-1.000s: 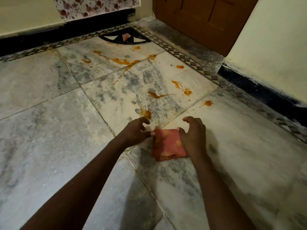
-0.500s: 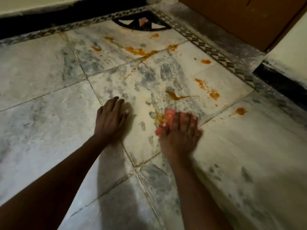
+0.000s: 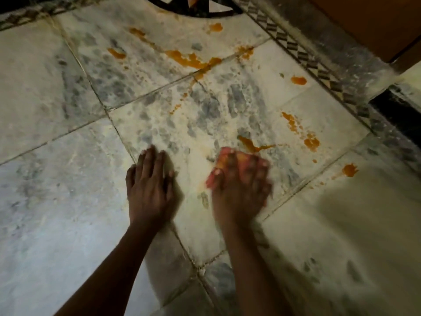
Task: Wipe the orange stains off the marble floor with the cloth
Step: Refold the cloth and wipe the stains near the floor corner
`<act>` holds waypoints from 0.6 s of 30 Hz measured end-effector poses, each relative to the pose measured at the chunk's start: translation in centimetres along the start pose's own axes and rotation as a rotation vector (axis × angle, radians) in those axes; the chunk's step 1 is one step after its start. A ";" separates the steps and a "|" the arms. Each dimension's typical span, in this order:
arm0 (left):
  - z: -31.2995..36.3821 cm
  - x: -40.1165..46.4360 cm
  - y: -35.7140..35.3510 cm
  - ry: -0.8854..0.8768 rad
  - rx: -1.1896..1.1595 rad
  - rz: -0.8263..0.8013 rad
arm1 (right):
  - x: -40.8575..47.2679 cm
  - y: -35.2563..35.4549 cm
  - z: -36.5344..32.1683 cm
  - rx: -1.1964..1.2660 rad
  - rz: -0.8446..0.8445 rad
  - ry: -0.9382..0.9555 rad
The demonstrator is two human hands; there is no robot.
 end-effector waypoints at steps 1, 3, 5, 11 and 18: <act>-0.1 0.1 0.0 0.000 0.007 0.001 | -1.5 0.0 -1.2 -0.027 -0.025 0.115; -0.2 0.1 0.2 0.005 0.013 -0.001 | -6.9 0.7 -0.2 -0.085 -0.128 0.308; -0.1 0.1 0.5 0.007 0.011 -0.008 | -11.4 2.1 4.3 -0.095 -0.163 0.286; -0.3 0.0 0.3 0.007 0.013 0.011 | -2.1 0.2 5.5 0.017 0.000 -0.270; -0.1 -0.1 0.7 0.015 -0.011 0.041 | -14.0 1.3 0.7 -0.075 -0.146 0.324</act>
Point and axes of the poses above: each hand's wrist, its own x-axis towards the middle knuckle, its own y-axis out of the back of the hand, z = x × y, the point moved 4 cm from there along x, towards the middle knuckle, and after that the axes turned 6 degrees about -z, right-handed, at the moved point
